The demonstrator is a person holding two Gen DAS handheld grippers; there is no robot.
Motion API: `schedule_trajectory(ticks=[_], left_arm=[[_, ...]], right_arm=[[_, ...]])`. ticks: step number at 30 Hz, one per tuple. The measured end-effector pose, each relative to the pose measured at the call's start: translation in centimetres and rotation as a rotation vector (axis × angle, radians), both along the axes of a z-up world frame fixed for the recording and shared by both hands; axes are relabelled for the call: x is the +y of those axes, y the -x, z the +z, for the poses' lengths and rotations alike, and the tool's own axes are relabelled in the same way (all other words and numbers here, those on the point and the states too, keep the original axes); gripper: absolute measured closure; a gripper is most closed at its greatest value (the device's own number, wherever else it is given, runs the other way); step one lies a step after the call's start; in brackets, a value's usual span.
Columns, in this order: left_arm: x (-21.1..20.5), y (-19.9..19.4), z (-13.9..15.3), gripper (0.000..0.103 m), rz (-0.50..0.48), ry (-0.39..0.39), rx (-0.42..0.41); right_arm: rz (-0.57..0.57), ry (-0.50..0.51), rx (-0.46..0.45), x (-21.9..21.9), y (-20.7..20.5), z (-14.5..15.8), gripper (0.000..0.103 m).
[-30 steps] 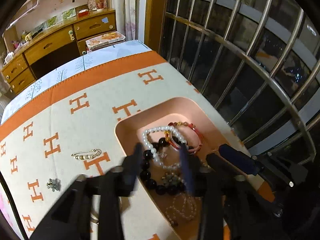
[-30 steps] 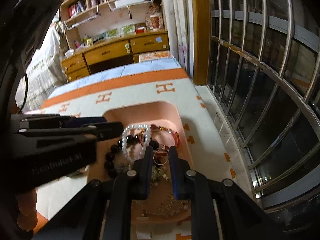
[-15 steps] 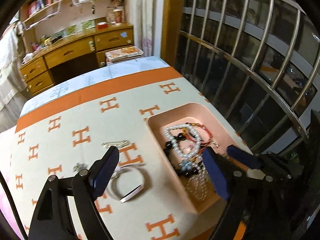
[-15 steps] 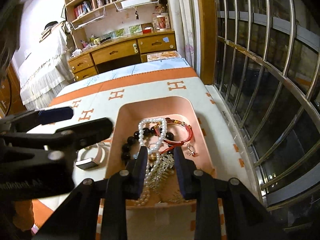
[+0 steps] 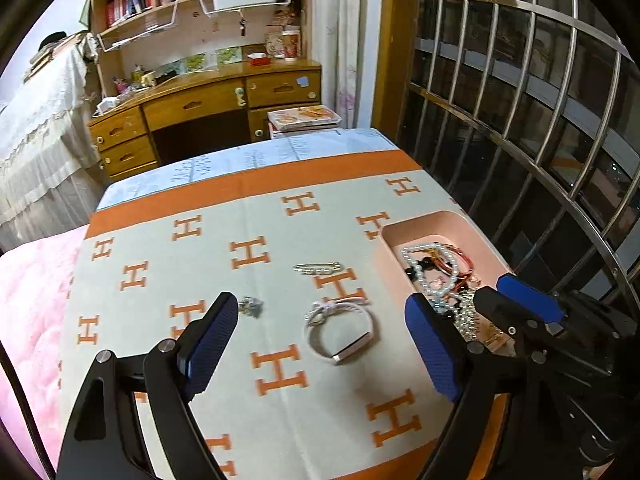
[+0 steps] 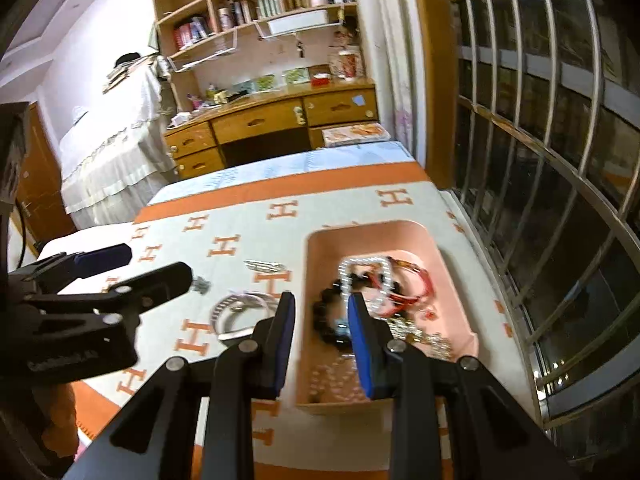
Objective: Organize jewelry
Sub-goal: 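Withdraw both tools from the tray toward the white watch, then grasp the white watch band with the right tool while the left tool grasps the small brooch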
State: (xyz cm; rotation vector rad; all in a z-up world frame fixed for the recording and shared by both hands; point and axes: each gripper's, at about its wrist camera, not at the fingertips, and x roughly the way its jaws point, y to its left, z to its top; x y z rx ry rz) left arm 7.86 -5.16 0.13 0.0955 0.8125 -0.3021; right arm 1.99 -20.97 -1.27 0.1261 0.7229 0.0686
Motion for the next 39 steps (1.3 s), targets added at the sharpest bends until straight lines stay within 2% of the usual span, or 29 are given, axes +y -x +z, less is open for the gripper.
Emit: schedule_trajectory(ticks=[6,12,16,20,28,39], left_arm=[[3.0,0.1,1.1,0.019,0.046,-0.011,-0.039],[7.3,-1.4,1.9,0.019,0.13,-0.016,-0.064],[10.0,-3.4,1.6,0.019,0.174,-0.002,-0.04],[11.5,-5.3,-0.1,0.019,0.183,0.039,0.039],[11.5,-7.0,-3.3,0.019,0.185,0.017,0.104],[9.5,-7.9,-6.5,0.019,0.071,-0.047,0.173]], right_arm=[[0.062,0.029,-0.029,3.0,-0.7,1.8,0.076],[0.121,0.018,-0.018,5.0,-2.9,3.0,0.076],[0.179,-0.076,0.094,5.3,-6.4,2.3,0.076],[0.224,-0.111,0.23,5.6,-9.7,0.7,0.076],[0.288,0.022,0.423,6.4,-12.3,-3.5,0.076],[0.365,0.245,0.497,8.4,-13.4,-7.3,0.076]])
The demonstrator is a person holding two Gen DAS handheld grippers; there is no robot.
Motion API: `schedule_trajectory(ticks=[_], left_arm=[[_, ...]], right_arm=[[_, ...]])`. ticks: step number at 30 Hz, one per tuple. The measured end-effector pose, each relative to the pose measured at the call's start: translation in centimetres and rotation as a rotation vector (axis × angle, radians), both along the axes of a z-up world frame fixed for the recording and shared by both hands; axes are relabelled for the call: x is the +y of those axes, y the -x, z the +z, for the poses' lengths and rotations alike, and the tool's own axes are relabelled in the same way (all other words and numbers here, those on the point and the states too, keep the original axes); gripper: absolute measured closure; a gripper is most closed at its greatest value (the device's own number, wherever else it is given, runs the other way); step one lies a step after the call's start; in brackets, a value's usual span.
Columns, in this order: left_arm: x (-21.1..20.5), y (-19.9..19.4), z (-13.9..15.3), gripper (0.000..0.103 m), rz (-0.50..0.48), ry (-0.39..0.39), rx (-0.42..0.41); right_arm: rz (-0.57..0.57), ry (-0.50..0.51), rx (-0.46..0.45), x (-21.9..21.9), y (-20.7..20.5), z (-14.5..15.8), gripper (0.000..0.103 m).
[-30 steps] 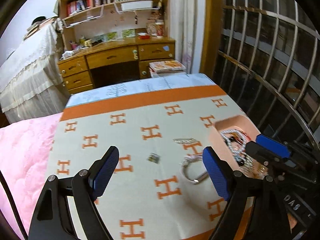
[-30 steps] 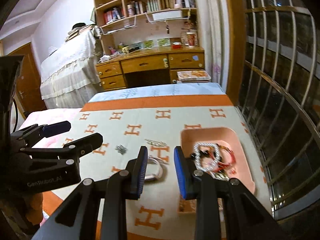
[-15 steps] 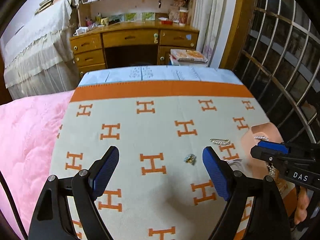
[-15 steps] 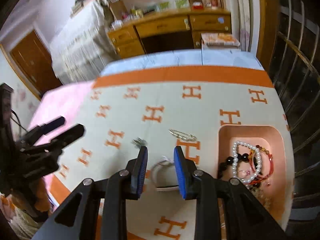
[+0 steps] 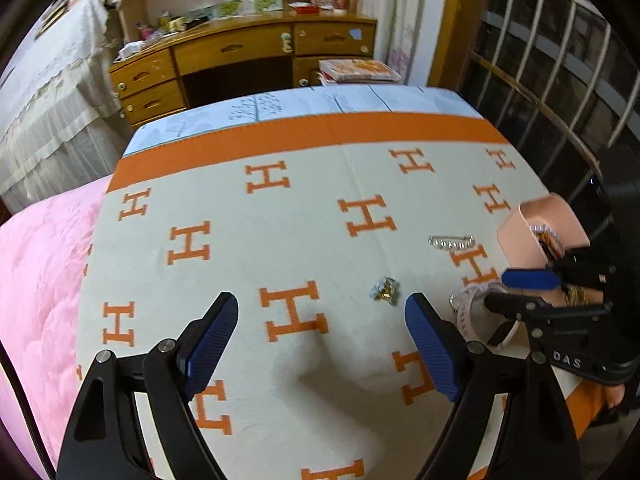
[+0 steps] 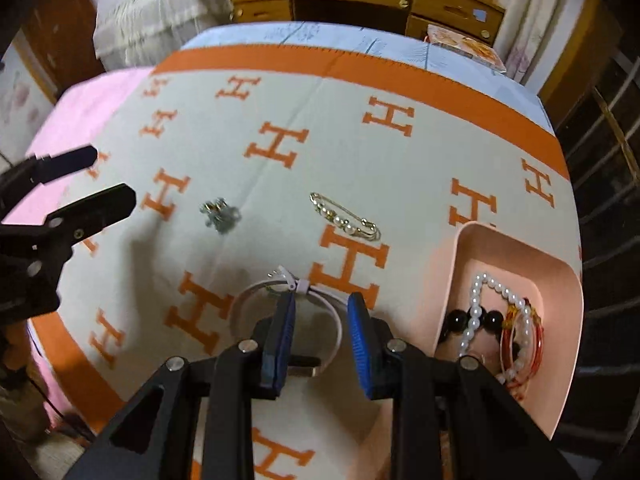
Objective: Organize jewelry
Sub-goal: 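Grasp the white watch band with the right tool while the left tool grasps the small brooch, then carry the watch and brooch into the pink tray and open both tools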
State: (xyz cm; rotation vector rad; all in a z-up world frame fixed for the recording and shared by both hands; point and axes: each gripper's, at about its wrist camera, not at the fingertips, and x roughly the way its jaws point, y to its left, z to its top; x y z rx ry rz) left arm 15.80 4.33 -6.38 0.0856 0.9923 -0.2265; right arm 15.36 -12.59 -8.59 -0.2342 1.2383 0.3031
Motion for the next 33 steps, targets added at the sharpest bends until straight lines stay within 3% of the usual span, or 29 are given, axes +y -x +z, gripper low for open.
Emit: schedule_trajectory(ticks=[6,8,11,17,24,33], left_arm=[[-2.0,-0.4,-1.1,0.019,-0.061,-0.034,0.015],[-2.6,-0.7,-1.5,0.019,-0.075,-0.04,0.023],[-3.3,-1.3,-2.2,0.024,-0.092,-0.042,0.04],[-4.1,-2.4,-3.9,0.045,-0.097,-0.035,0.093],[-4.7,-3.0,-5.1,0.087,-0.107,-0.013,0.129],[-4.1,-2.4,-3.2,0.087,-0.072,0.024,0.096]], right_arm=[[0.062,0.019,-0.001,0.5,0.0,-0.9,0.077],[0.071,0.029,-0.005,0.6,0.3,-1.2,0.095],[0.058,-0.014,-0.006,0.2,0.9,-1.1,0.1],[0.012,-0.118,-0.032,-0.6,2.6,0.1,0.1],[-0.028,-0.199,-0.079,-1.9,4.3,2.2,0.1],[-0.19,-0.297,-0.203,-7.0,5.7,6.2,0.1]])
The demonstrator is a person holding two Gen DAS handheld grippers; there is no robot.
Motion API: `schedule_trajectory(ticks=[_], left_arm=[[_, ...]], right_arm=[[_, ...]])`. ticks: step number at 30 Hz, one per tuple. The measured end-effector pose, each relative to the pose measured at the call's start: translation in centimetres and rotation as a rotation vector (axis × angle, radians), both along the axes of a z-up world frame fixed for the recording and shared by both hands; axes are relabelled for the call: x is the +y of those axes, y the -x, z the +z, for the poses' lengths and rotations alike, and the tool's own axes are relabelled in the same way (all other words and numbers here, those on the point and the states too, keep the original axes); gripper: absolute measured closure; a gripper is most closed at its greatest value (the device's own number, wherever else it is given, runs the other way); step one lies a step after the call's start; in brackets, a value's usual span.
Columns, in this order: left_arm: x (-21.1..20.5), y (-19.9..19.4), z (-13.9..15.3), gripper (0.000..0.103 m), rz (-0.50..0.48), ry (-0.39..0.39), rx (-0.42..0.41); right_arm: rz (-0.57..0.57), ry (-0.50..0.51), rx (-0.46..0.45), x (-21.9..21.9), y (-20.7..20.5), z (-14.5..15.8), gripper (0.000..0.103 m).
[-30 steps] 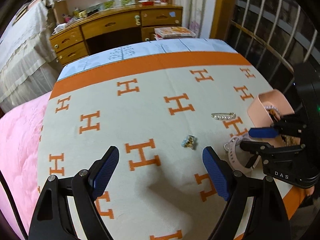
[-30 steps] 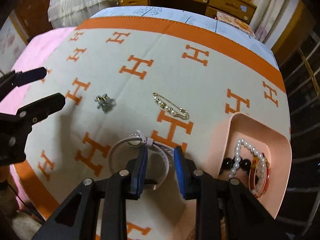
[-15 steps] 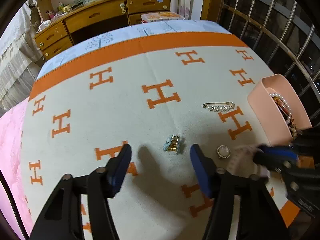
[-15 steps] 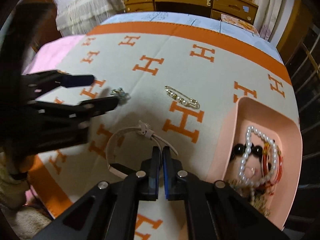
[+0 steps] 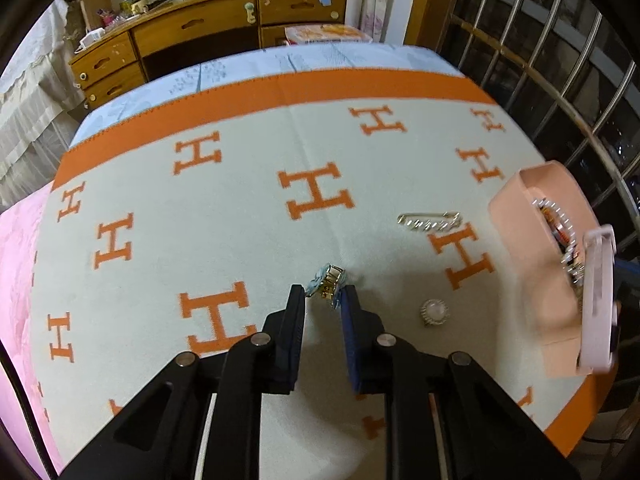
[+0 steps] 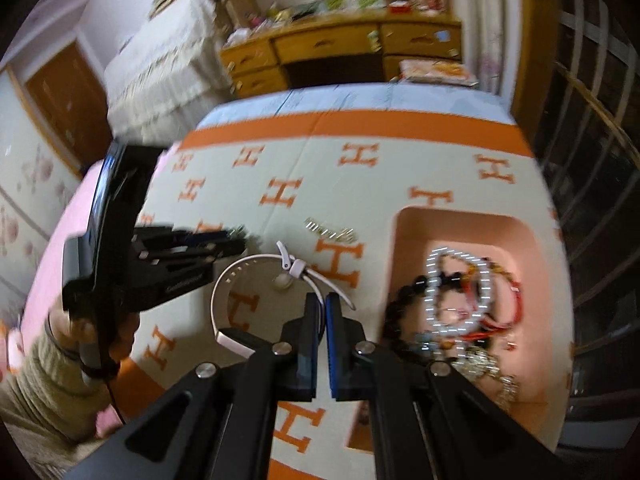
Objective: Organize jewelry
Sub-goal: 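Carry the watch and brooch into the pink tray and open both tools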
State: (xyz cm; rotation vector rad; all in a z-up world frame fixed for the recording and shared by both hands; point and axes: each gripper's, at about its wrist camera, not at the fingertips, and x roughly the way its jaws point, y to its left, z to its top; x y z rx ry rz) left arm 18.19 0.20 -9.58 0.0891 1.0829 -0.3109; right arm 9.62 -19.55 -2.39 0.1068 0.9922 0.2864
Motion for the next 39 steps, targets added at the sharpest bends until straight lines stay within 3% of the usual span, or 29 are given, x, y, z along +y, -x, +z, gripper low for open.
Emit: schedule_trajectory(ticks=[10,17,25,29,34,35,38,39], left_arm=[[-4.4,3.4,7.3,0.087,-0.107,0.072,-0.14],[-9.6,5.4,10.1,0.087,-0.216,0.099,-0.192],[-15.4,6.0,8.7,0.087,-0.312,0.046,-0.157],[-17.4,5.6,7.0,0.087,-0.323,-0.01,-0.149],[-17.9,4.7,4.8,0.086,-0.313,-0.025,-0.075],[-17.8,4.7,4.7,0.083,-0.309,-0.026,-0.069],[-16.9,4.9,4.7,0.062,-0.287,-0.014,-0.067],[-16.4,5.0,4.9,0.049,-0.276,-0.009,-0.077]], right_arm=[[-0.3,-0.069,-0.037,-8.4,2.2,0.9,0.1],[-0.407,-0.08,-0.059,-11.3,3.9,0.7,0.1],[-0.404,-0.061,-0.044,-11.6,5.0,0.0,0.099],[-0.41,-0.063,-0.031,-11.8,5.1,-0.8,0.099],[-0.417,-0.029,-0.041,-11.6,4.7,-1.0,0.099],[-0.417,-0.028,-0.042,-11.6,4.5,-0.9,0.099],[-0.408,-0.02,-0.043,-11.3,3.7,-1.1,0.099],[-0.403,-0.018,-0.042,-11.2,3.3,-1.1,0.099]])
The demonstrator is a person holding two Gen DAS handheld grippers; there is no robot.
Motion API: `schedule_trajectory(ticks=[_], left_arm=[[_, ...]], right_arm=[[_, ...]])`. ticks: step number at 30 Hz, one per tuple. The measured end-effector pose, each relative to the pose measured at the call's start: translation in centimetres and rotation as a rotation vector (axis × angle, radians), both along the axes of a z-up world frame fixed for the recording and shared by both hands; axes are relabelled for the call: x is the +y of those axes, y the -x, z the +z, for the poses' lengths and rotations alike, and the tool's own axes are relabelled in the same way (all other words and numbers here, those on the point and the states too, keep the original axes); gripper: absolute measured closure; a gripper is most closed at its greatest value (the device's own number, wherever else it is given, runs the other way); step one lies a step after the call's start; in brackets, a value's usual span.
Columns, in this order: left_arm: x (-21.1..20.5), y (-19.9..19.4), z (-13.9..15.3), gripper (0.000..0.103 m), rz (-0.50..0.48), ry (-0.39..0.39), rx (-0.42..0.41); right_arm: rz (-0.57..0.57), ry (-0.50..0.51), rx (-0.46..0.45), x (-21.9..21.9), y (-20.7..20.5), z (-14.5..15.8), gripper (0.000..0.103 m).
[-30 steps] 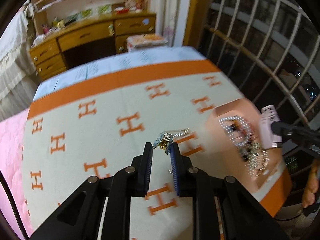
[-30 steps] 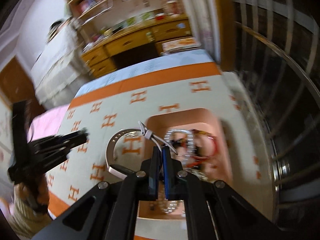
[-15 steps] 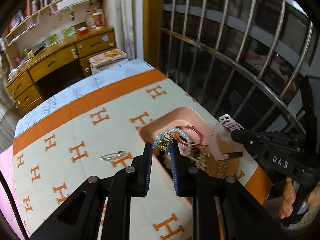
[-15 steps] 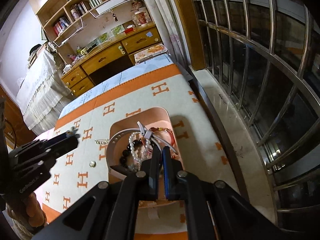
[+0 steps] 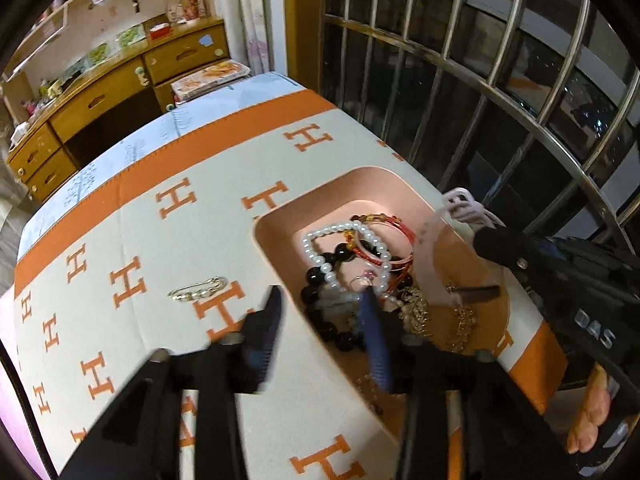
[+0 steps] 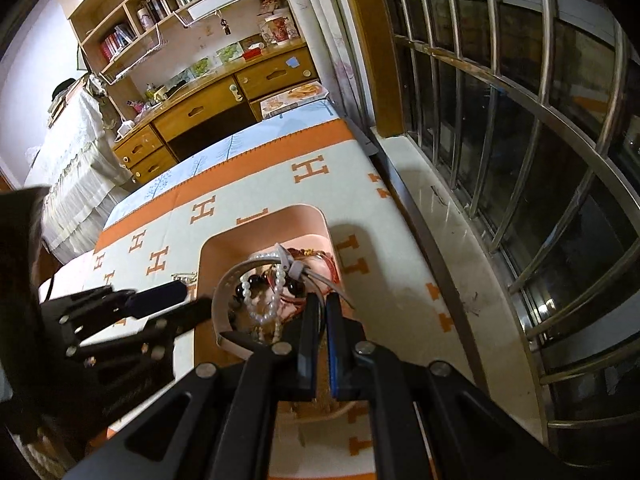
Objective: Organize jewelry
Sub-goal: 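Carry the watch and brooch into the pink tray and open both tools, then withdraw both tools from the tray toward the pearl bar pin and button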
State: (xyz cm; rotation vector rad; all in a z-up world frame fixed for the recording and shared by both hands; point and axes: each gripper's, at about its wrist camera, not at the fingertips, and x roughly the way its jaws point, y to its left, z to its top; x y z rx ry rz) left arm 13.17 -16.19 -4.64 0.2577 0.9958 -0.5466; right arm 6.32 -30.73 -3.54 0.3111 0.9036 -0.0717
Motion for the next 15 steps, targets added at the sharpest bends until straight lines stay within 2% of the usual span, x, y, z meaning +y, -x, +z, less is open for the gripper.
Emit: schedule_trajectory(ticks=[1,2,6,10,12,14,15], left_arm=[[0.3,0.2,0.2,0.042,0.01,0.006,-0.011],[0.8,0.4,0.5,0.041,0.022,0.013,-0.027],[2.5,1.0,1.3,0.04,0.074,0.018,-0.062],[4.7,1.2,1.2,0.04,0.129,0.028,-0.057],[5.9,1.1,1.2,0.039,0.161,0.028,-0.061],[7.0,1.1,1.1,0.035,0.202,0.022,-0.069],[7.6,0.9,1.1,0.027,0.225,0.02,-0.075]], right_arm=[[0.005,0.002,0.001,0.1,-0.4,-0.1,0.099],[0.008,0.003,0.001,0.2,-0.7,-0.2,0.099],[0.027,0.013,0.013,1.0,-3.0,-0.7,0.099],[0.041,0.039,0.042,1.9,-5.3,-1.3,0.099],[0.043,0.066,0.056,2.3,-6.0,-1.5,0.096],[0.042,0.106,0.069,2.9,-6.4,-1.5,0.092],[0.048,0.113,0.068,3.2,-6.4,-1.4,0.091]])
